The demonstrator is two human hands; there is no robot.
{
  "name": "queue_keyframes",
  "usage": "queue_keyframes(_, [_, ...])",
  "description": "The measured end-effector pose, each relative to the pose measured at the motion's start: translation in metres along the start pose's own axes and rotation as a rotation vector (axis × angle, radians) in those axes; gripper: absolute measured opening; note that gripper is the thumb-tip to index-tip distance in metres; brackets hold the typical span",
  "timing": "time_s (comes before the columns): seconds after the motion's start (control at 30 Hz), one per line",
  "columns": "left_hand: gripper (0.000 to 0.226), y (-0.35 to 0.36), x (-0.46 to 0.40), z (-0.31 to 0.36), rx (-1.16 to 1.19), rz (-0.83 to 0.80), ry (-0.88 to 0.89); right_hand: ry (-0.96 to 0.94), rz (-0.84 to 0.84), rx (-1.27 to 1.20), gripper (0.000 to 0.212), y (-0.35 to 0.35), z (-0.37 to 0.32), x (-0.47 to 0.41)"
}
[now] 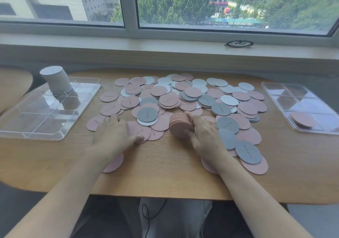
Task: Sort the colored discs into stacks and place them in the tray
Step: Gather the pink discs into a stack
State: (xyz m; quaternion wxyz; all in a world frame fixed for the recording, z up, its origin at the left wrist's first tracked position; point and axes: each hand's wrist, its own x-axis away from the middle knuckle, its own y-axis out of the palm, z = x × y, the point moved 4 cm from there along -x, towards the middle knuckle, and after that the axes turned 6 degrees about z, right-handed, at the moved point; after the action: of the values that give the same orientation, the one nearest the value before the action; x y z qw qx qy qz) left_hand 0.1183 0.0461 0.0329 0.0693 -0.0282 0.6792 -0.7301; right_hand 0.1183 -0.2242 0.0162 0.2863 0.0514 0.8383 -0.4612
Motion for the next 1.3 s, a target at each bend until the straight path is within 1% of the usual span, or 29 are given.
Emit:
queue_keyframes(0.1, [0.073, -0.004, -0.003, -0.003, 0.126, -0.005, -0.02, -0.006, 0.003, -0.021, 0.054, -0.001, -0.001, 0.0])
queue_keyframes(0.23, [0.055, -0.008, 0.005, -0.002, 0.465, -0.04, -0.022, 0.005, 0.001, -0.046, 0.053, -0.002, -0.001, 0.0])
queue_keyframes(0.33, [0.043, -0.009, 0.013, 0.004, 0.654, -0.042, 0.061, 0.024, 0.005, -0.066, 0.053, -0.003, 0.0, 0.001])
queue_keyframes(0.47, [0.04, -0.016, 0.024, 0.018, 0.803, 0.014, 0.164, 0.031, 0.026, -0.092, 0.053, -0.004, -0.001, 0.0])
queue_keyframes(0.57, [0.039, -0.016, 0.03, 0.04, 0.876, 0.013, 0.218, 0.03, 0.019, -0.16, 0.055, -0.005, -0.003, 0.0])
queue_keyframes(0.63, [0.037, -0.011, 0.031, 0.057, 0.892, 0.015, 0.232, 0.036, 0.005, -0.208, 0.056, -0.006, -0.003, 0.0])
queue_keyframes(0.7, [0.04, -0.007, 0.031, 0.071, 0.906, 0.062, 0.234, 0.042, -0.018, -0.255, 0.056, -0.009, -0.004, 0.0])
queue_keyframes(0.8, [0.054, -0.001, 0.027, 0.086, 0.911, 0.163, 0.266, 0.025, -0.036, -0.309, 0.053, -0.011, -0.007, 0.001])
queue_keyframes(0.87, [0.068, 0.006, 0.021, 0.092, 0.823, 0.202, 0.298, 0.01, -0.045, -0.298, 0.052, -0.01, -0.006, 0.001])
queue_keyframes(0.9, [0.071, 0.01, 0.019, 0.096, 0.759, 0.212, 0.318, 0.008, -0.048, -0.275, 0.053, -0.009, -0.007, 0.001])
queue_keyframes(1.0, [0.073, 0.021, 0.019, 0.104, 0.515, 0.261, 0.377, -0.034, -0.054, -0.083, 0.06, -0.003, -0.008, 0.004])
queue_keyframes(1.07, [0.075, 0.026, 0.022, 0.106, 0.426, 0.268, 0.383, -0.034, -0.076, 0.02, 0.063, -0.001, -0.009, 0.005])
queue_keyframes(1.13, [0.074, 0.028, 0.024, 0.108, 0.406, 0.254, 0.398, -0.01, -0.109, 0.058, 0.07, 0.001, -0.008, 0.006])
queue_keyframes(1.2, [0.068, 0.027, 0.025, 0.107, 0.411, 0.289, 0.421, 0.01, -0.11, 0.076, 0.077, 0.002, -0.007, 0.005])
queue_keyframes(1.3, [0.063, 0.022, 0.028, 0.103, 0.442, 0.359, 0.454, 0.03, -0.091, 0.048, 0.075, 0.001, -0.006, 0.004])
